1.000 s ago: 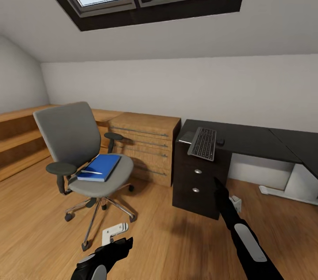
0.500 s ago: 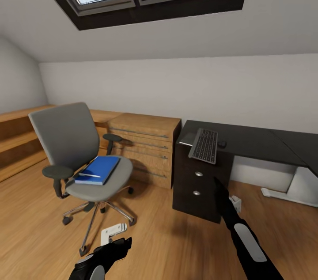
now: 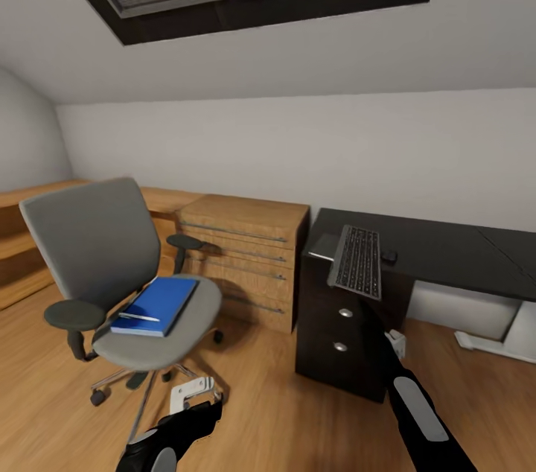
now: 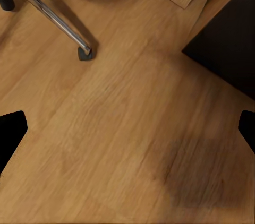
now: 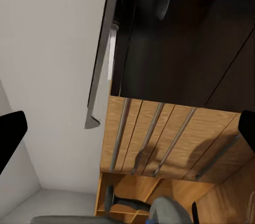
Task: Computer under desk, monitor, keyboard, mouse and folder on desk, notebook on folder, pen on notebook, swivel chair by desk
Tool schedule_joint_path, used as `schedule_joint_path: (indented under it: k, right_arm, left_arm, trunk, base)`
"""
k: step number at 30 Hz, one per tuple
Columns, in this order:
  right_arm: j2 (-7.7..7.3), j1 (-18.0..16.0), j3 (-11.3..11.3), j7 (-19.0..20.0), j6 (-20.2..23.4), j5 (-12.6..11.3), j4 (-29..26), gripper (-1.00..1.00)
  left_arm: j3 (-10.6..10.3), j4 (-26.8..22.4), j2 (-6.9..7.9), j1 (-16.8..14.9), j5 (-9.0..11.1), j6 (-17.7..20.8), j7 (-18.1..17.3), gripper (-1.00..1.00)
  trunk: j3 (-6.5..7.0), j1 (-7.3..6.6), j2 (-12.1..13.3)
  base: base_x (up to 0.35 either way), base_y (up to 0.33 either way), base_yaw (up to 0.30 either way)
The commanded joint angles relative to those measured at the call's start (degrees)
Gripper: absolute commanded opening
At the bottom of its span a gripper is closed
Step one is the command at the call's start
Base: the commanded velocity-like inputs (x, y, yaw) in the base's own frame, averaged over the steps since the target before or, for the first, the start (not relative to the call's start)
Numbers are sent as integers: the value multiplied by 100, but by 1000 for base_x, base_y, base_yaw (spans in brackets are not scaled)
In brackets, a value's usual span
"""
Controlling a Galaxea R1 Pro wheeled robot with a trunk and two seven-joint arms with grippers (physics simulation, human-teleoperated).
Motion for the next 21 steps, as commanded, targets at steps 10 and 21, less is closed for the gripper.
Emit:
schedule_joint_path:
  k: [10, 21]
  right_arm:
    - [1, -2, -8, 22, 34, -60, 8, 100]
    - [9, -2, -8, 29, 34, -60, 2, 100]
  left_arm:
    - [-25, -6, 0, -1, 60, 8, 53, 100]
    - [-26, 1, 0, -1, 68, 15, 55, 100]
  trunk:
    - [-5, 3, -2]
    - [-5, 3, -2]
  base:
    - [250, 35, 0]
    - [59, 12, 0]
